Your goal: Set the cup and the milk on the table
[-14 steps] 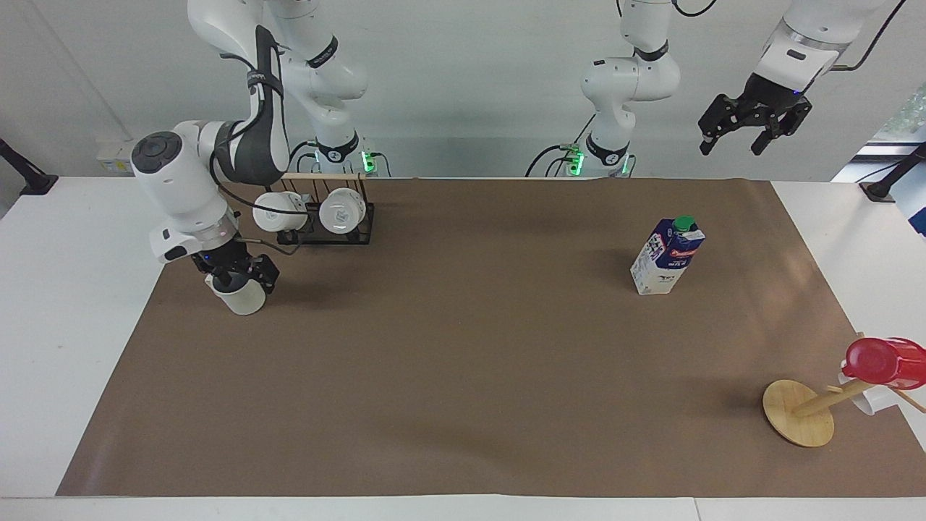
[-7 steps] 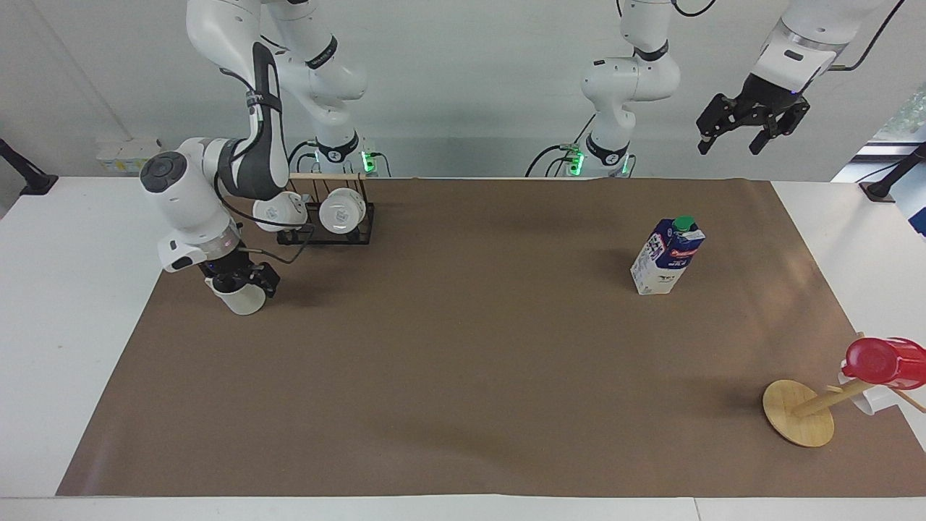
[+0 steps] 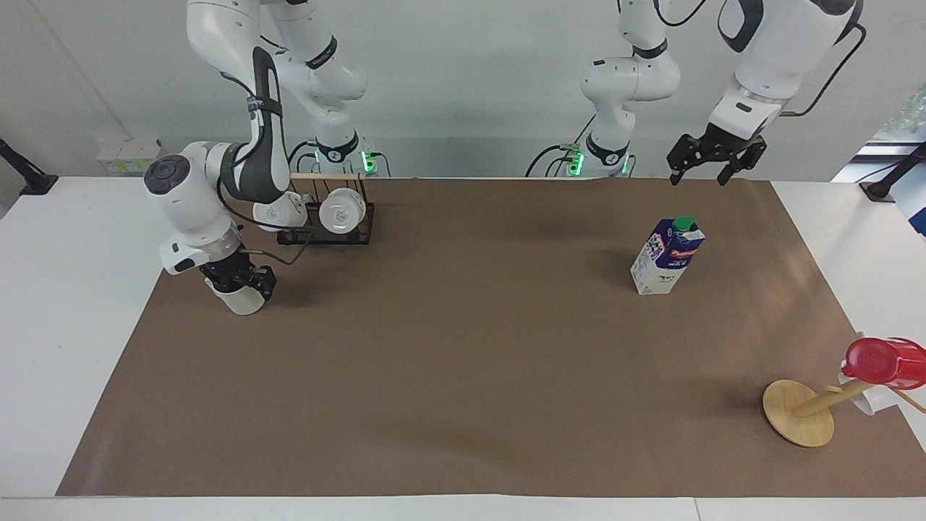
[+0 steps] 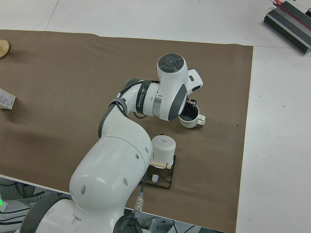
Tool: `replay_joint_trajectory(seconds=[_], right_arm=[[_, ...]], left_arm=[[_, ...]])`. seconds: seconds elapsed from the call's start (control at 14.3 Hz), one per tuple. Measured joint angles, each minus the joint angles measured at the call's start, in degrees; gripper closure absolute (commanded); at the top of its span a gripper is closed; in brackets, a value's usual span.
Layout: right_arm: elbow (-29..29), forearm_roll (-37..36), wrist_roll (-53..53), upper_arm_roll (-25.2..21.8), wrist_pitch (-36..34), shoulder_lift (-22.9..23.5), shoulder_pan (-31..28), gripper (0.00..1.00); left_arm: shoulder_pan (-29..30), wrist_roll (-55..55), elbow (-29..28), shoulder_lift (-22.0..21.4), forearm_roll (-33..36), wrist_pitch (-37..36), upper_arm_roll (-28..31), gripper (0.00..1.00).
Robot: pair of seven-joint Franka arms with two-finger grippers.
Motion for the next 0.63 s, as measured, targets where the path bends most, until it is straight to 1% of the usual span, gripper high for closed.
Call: replay_joint_trajectory(seconds=[0.07,0.14,0.21,0.42,0.63], right_arm=[[-0.15,-0.01,-0.77,0.00,0.18,0.26,0.00,0.74],[-0.21,-0.11,-1.12,0.00,0.35,0.53,0.00,0.89],[-0.22,-0.35,-1.30,0.00,0.42,0.67,0.00,0.96],[-0.11,-1.36,-1.47,0.01,0.52,0.65,0.00,1.00],[1.26,-1.37,-1.56,0.05,0.54,0.51,0.02,1.00]], left_arm=[[0.00,0.14,-2.68,-0.19,0.04,3.14,0.00,0.00],[0.00,0.28,-4.97,-0.21,0.08,5.96,0.00,0.00],[0.00,0.51,-6.60,-0.20,0.10,8.25,0.00,0.00],[0.00,2.03,-10.66,-0.13,0.20,14.43,0.01,0.00],[0.02,3.08,-14.24,0.43,0.66,19.50,0.08,0.00]])
